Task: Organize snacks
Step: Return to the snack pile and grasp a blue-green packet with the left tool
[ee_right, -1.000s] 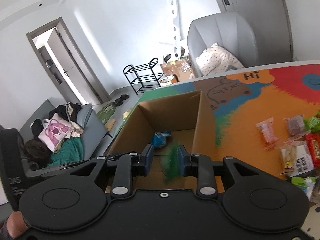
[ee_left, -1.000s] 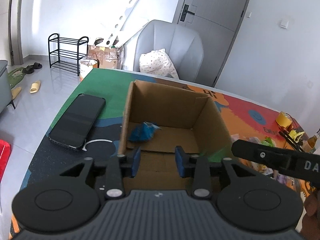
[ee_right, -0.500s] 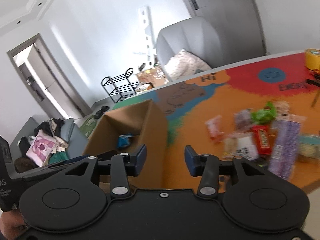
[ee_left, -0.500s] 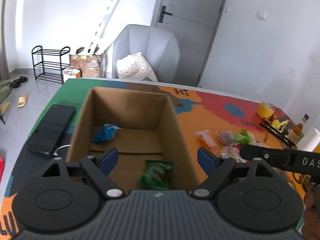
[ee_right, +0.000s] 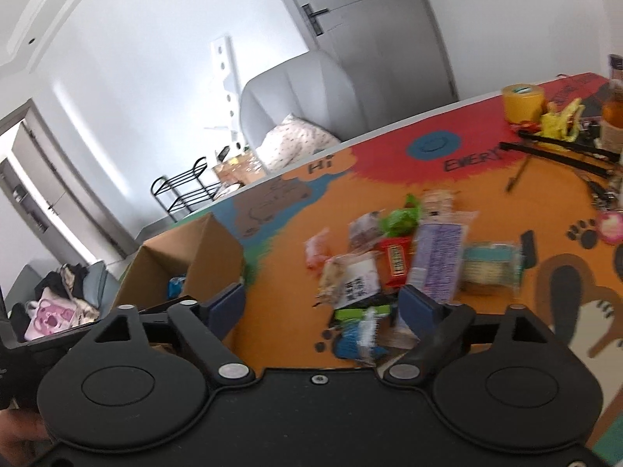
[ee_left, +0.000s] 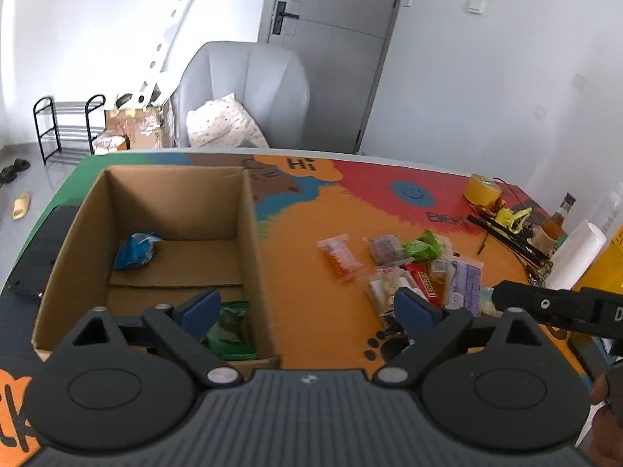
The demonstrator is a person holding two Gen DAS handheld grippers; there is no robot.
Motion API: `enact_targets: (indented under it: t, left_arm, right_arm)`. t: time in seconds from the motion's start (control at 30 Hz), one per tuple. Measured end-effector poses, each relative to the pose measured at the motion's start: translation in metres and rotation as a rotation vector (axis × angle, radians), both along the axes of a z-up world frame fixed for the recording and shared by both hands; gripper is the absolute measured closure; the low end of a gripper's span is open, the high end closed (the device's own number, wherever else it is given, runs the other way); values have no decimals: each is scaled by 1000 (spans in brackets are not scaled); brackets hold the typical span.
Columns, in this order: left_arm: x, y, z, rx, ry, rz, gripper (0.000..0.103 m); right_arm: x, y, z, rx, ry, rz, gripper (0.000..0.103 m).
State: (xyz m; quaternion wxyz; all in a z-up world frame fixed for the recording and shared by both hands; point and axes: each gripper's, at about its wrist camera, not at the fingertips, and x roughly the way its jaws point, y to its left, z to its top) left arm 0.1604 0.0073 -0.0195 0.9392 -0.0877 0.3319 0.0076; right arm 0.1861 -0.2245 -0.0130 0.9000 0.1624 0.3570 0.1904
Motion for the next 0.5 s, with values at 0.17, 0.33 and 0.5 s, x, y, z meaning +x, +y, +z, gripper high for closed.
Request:
enact_targets:
  t: [0.17, 0.33, 0.5]
  left_arm:
    - [4, -16, -2, -24, 4, -28, 6]
    - [6, -36, -3, -20, 4, -76, 6]
    - [9, -50, -8, -32, 18, -106, 6]
  right_arm:
    - [-2, -19, -3, -1, 4, -40, 6]
    - [-4, -38, -8, 6, 15, -79, 5]
    - [-5, -52, -13, 13, 18, -101, 5]
